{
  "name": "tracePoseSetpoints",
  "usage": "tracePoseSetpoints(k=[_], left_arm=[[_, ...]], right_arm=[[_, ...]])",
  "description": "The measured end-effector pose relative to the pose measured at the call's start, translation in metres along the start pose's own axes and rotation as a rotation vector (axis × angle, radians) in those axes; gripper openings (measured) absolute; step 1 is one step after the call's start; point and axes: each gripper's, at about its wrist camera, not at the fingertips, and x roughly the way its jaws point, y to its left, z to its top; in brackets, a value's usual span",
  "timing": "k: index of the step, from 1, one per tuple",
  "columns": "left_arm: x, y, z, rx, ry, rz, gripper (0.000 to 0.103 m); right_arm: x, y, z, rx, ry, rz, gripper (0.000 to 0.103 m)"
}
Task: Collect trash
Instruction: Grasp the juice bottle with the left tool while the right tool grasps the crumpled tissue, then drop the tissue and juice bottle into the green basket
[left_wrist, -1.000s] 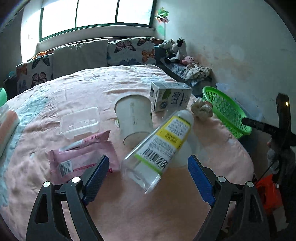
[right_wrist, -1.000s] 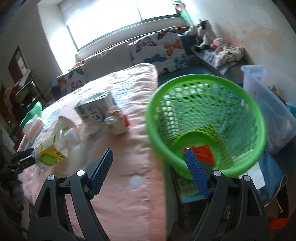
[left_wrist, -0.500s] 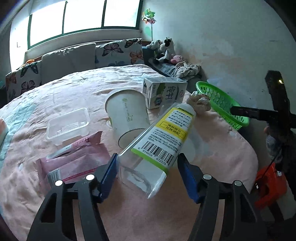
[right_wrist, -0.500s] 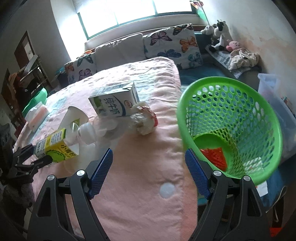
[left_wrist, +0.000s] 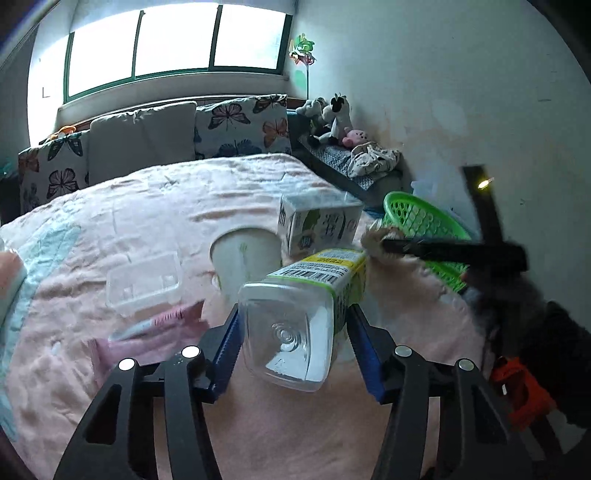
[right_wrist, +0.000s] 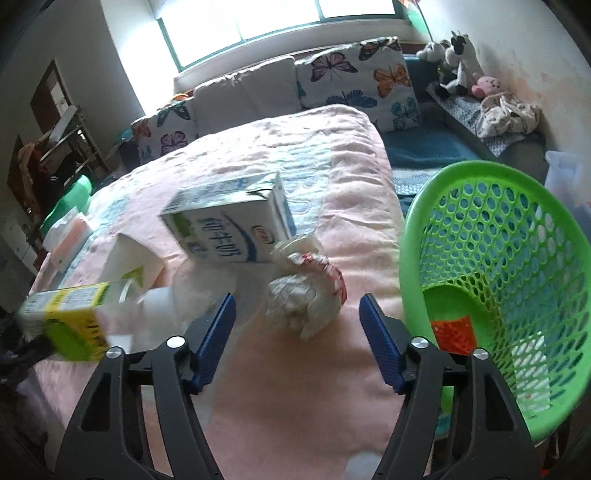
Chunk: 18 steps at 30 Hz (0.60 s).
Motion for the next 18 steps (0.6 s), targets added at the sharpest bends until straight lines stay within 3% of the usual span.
tracePoseSetpoints(k=[7,18], left_arm=[[-0.003,-0.007,0.035,-0.006,0.004,-0.003,0.052],[-0.002,-0.039,0.077,0.064,0.023,0.005,0.047]], right_arm=[[0.014,-0.001,0.002,-0.001,0.011,0.0,0.049],[-0.051,-0.033,-0.002,0.019,-0.08,-0.01,0.048]])
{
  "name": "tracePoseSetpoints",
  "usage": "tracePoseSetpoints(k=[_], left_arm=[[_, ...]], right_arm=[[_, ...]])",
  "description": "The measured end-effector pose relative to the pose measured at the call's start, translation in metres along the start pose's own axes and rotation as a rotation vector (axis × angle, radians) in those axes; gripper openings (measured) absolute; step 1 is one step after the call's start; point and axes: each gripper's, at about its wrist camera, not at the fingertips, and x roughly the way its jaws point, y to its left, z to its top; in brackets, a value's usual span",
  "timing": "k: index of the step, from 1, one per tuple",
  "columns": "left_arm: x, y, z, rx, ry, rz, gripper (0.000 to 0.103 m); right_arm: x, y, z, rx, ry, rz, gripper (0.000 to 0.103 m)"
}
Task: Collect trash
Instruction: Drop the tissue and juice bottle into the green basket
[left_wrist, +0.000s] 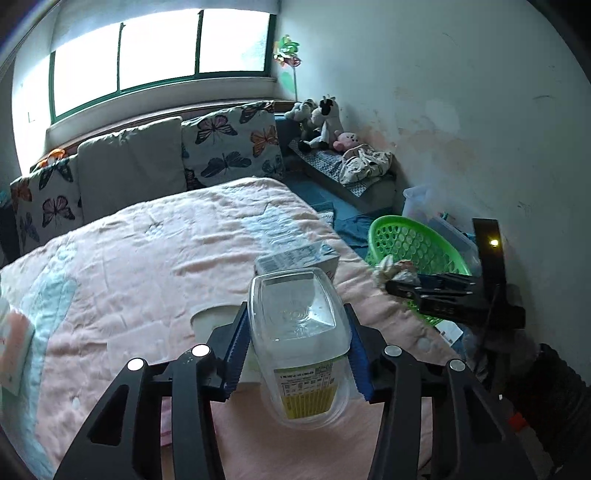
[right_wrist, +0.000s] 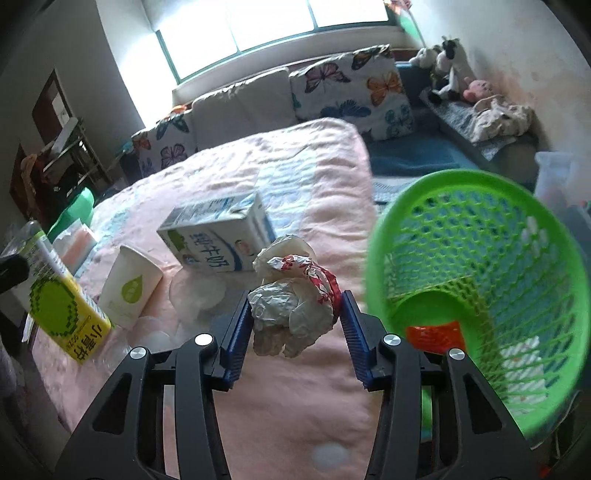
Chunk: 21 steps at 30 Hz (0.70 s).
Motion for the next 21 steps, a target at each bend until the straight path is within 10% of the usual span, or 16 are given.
tracePoseSetpoints(k=[21], left_arm=[[0.043,-0.103,0.101,0.083,-0.047,-0.15,0.047]], right_arm=[[0.0,-0.142,-0.026,0.179,0.061,-0.212,0.058]])
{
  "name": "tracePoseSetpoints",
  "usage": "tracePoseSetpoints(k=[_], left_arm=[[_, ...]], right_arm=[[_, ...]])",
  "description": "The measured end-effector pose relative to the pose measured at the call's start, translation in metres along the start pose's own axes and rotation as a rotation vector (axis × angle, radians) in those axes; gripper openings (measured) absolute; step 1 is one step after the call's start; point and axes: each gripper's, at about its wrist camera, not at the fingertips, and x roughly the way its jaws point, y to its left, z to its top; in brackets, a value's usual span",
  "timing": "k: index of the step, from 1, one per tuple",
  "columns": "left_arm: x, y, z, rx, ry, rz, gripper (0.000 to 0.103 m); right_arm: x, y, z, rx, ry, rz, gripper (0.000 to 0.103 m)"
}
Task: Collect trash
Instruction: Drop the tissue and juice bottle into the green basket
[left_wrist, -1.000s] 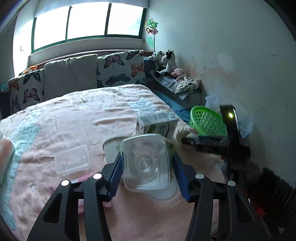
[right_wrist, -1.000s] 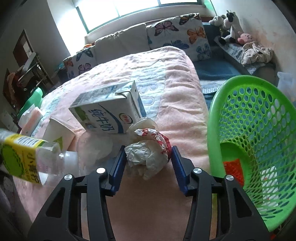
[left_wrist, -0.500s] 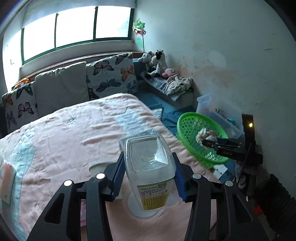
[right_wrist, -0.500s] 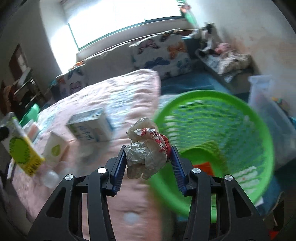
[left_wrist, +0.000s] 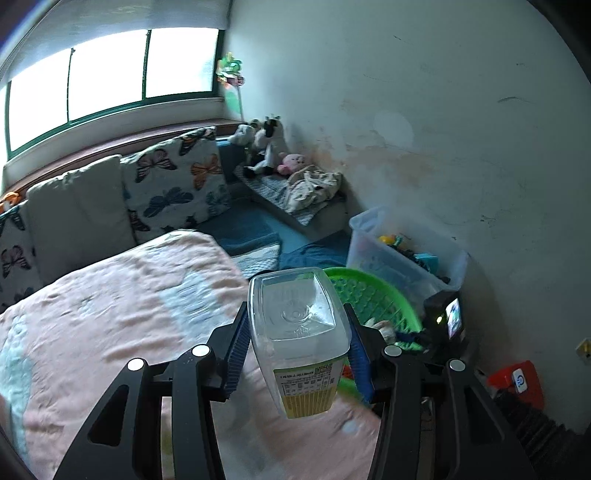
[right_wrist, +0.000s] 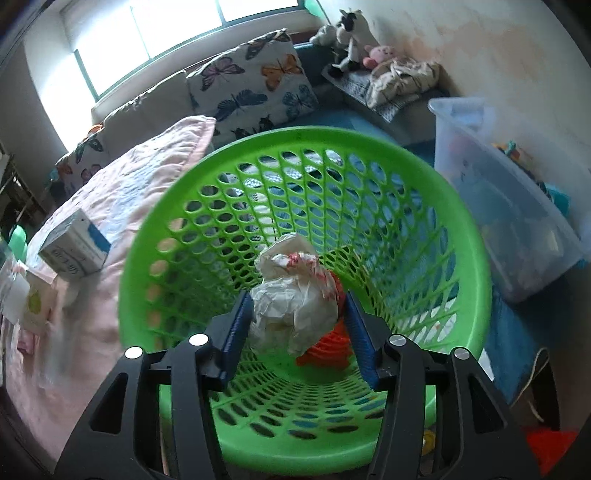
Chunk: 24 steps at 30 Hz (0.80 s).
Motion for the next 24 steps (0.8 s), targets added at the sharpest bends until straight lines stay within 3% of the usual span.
tracePoseSetpoints(k=[2,11,24], left_arm=[[0.015,-0.011,0.007,0.005,0.005,-0.022,0.047],[0.096,-0.051,0.02,0.057,0.059,-0.039,0.047],[0.212,-0.086,-0.014,0.061,0.225,-0.037,0.047]], right_arm=[[0.001,-0.004,0.001,0.005,-0.004,-0.005,0.068],[-0.029,-0.018,-0.012,-0.017,-0.086,-0.039,0.069],[-0.058,-0.035,-0.042,0.021,-0.126,-0.001,0.069]])
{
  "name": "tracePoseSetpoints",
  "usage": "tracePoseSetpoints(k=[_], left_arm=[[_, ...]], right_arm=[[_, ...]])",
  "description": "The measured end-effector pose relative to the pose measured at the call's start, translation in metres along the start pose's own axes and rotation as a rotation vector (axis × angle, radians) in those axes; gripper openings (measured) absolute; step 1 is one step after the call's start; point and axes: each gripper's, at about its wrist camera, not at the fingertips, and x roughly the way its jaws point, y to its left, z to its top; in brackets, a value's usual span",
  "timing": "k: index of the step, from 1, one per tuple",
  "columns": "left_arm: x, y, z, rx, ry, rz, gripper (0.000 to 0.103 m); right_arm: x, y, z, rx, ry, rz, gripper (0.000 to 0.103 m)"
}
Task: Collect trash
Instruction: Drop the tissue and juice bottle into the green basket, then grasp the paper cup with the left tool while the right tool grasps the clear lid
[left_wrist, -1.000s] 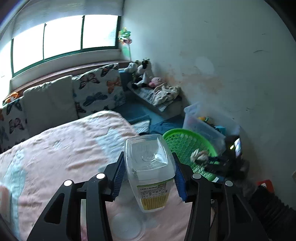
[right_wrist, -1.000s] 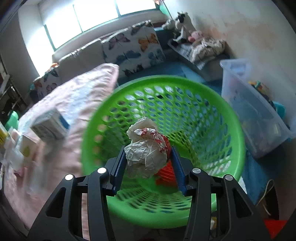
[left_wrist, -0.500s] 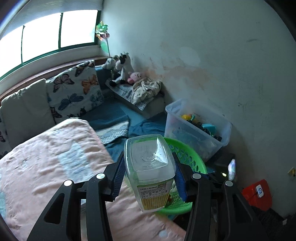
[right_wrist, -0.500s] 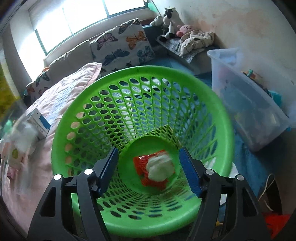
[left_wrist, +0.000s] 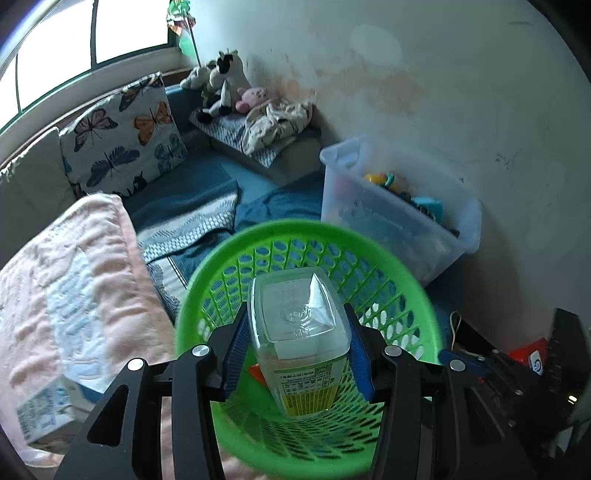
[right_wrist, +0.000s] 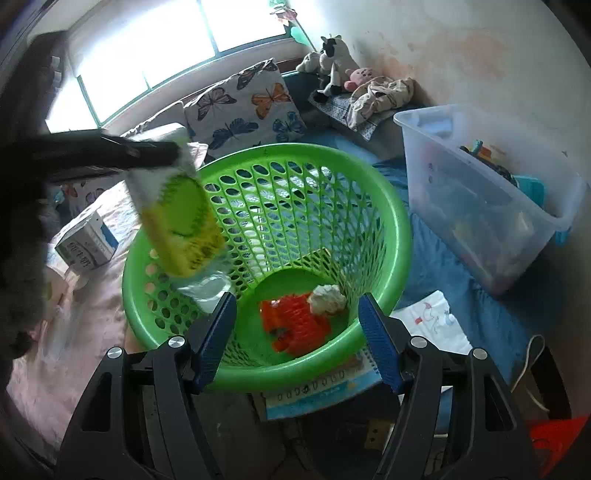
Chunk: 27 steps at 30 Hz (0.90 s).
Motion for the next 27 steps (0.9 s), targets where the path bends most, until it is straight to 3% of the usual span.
tracePoseSetpoints(k=[9,14,21,27], left_arm=[[0.043,0.002,-0.011,-0.03,0.097,0.001,0.047],[0.042,0.001,-0.015,-0.036,0.103,-0.022,0.047],[0.007,0.003,-0.02,-0.029,0.05,-0.022,0.047],[-0.05,0.021,-0.038,-0.047,-0.027,0.024,0.047]], right_arm=[[-0.011,0.001,-0.002,-0.002,-0.028,-0.005,0.069],[-0.019,0.008,0.0,-0.021,-0.051,-0.012,0.069],[-0.033,0.018,-0.002,-0.04,-0.072,-0.01,0.069],[-0.044,0.036,-0.007,-0.051,-0.078,0.024,0.071]])
